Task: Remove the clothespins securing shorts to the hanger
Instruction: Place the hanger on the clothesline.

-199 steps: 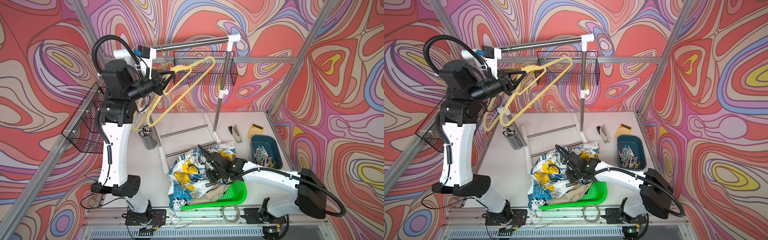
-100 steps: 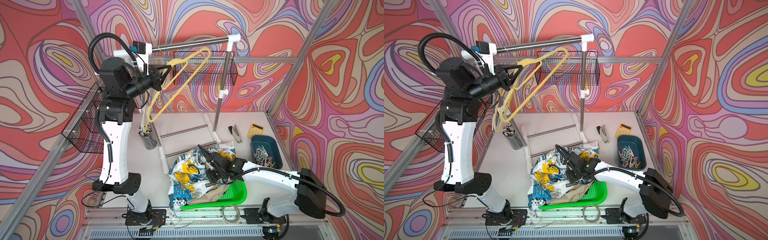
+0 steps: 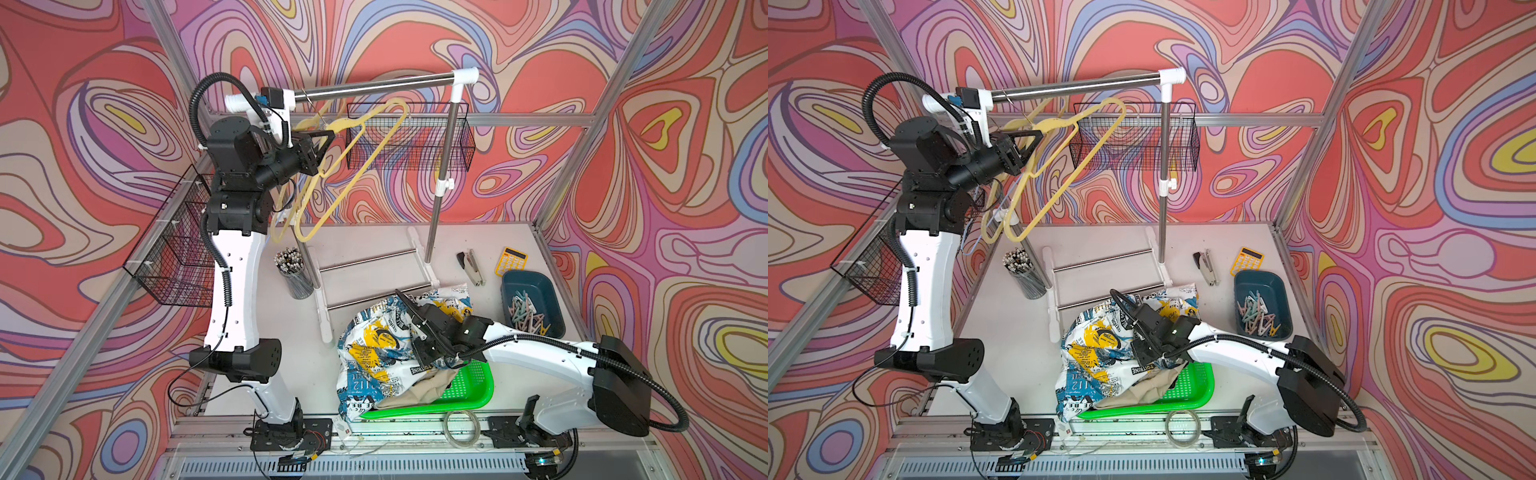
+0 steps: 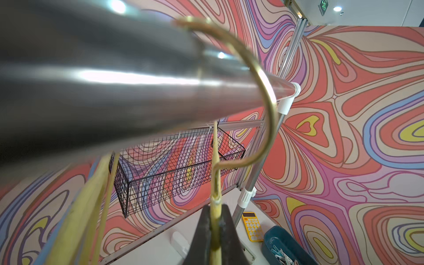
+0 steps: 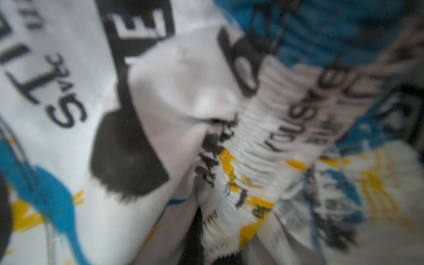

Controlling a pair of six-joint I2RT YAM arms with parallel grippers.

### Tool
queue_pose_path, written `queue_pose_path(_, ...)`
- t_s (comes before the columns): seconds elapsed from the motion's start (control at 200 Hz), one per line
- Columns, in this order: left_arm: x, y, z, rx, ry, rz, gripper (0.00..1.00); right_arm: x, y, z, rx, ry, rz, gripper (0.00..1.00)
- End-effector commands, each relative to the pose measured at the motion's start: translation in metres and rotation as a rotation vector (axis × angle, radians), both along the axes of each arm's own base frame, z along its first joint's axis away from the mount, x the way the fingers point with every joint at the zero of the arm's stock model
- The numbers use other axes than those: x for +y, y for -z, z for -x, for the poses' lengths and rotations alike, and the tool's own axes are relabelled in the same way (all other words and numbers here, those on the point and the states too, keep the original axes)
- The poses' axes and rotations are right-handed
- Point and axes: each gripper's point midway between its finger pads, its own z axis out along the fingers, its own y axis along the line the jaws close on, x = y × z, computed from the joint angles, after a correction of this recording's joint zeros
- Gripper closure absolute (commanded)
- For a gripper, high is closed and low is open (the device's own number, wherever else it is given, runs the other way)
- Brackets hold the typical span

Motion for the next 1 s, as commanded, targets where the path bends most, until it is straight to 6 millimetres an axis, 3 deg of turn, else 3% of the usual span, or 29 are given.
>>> queue_pose_path(0.0,0.007,-0.004,0.009,0.006,-0.029,0.037,1.0,0.01,0.004,0.001,0.032,-0.013,-0.023,1.0)
queue_pose_path(0.175,0.012,0.005,0.019,0.041,-0.064,0.055,0.94,0.012,0.004,0.001,0.035,-0.023,-0.023,1.0)
queue_pose_path(0.371,0.018,-0.003,0.044,0.038,-0.099,0.075,0.6,0.014,0.003,0.0,0.04,-0.025,-0.027,1.0)
queue_pose_path(0.571,0.023,-0.015,0.07,0.024,-0.135,0.086,0.34,0.015,0.001,-0.001,0.04,-0.028,-0.023,1.0)
queue_pose_path(0.746,0.027,-0.022,0.088,0.007,-0.153,0.089,0.24,0.017,0.001,-0.002,0.041,-0.034,-0.023,1.0)
queue_pose_path(0.997,0.037,-0.027,0.129,-0.017,-0.21,0.082,0.21,0.017,-0.001,-0.005,0.034,-0.031,-0.026,1.0)
